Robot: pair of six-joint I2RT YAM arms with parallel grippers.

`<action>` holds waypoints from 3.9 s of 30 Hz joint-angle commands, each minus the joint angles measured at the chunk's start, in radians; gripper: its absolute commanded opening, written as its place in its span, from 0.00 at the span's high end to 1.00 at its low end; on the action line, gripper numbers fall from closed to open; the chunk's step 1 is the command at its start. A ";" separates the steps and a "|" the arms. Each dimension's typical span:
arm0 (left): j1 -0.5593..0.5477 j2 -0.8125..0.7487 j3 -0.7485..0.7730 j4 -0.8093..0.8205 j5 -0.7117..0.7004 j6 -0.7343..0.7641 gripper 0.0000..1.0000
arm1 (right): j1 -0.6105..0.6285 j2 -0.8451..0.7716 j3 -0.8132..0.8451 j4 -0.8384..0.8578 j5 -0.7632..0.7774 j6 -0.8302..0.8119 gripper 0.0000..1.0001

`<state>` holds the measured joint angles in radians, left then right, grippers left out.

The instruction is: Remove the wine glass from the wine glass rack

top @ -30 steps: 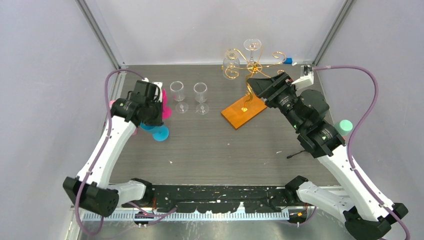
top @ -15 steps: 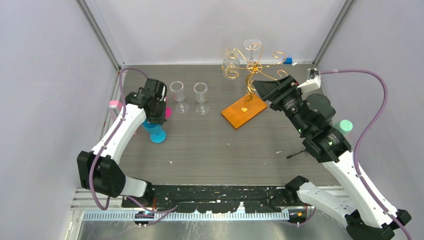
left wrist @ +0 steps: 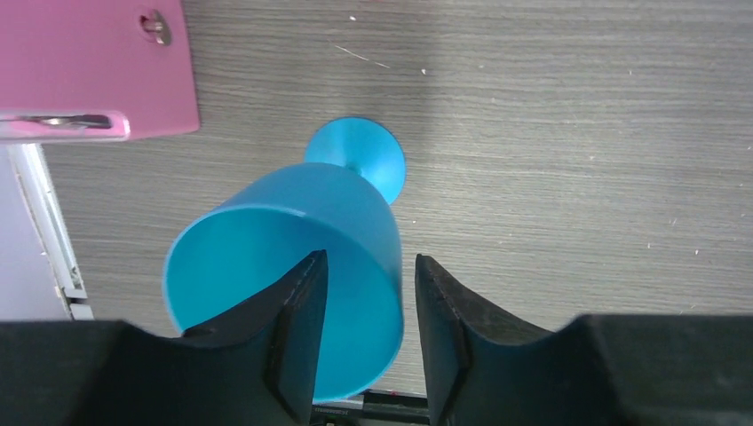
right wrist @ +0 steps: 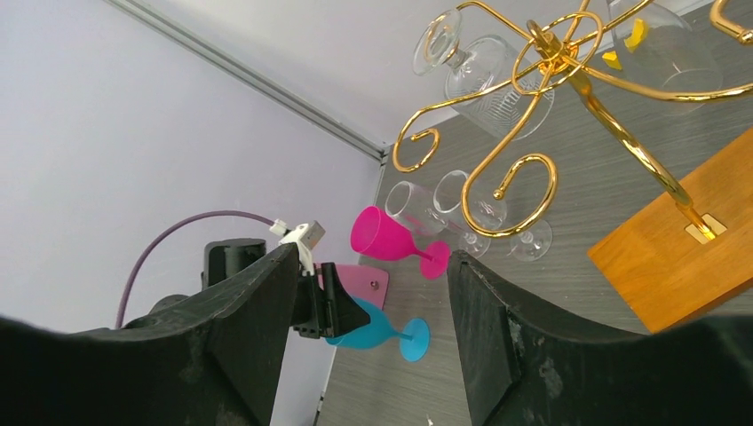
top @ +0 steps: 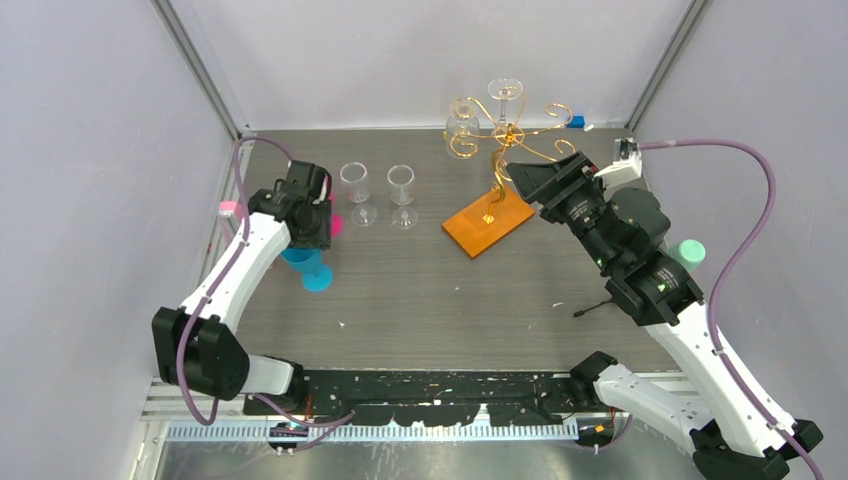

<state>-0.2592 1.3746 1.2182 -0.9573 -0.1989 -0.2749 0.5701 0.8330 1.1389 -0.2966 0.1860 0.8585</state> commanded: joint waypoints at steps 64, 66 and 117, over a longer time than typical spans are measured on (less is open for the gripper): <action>0.000 -0.556 -0.236 0.480 0.300 0.054 0.01 | -0.108 0.819 0.602 -0.032 0.060 0.152 0.62; 0.000 -0.554 -0.235 0.480 0.300 0.054 0.01 | -0.111 0.815 0.594 -0.019 0.049 0.152 0.62; -0.002 -0.559 -0.238 0.477 0.294 0.057 0.01 | -0.149 0.753 0.444 0.414 -0.064 0.225 1.00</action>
<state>-0.2596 0.8333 0.9829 -0.5209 0.1055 -0.2268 0.4286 1.6089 1.5536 -0.0277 0.1116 1.0721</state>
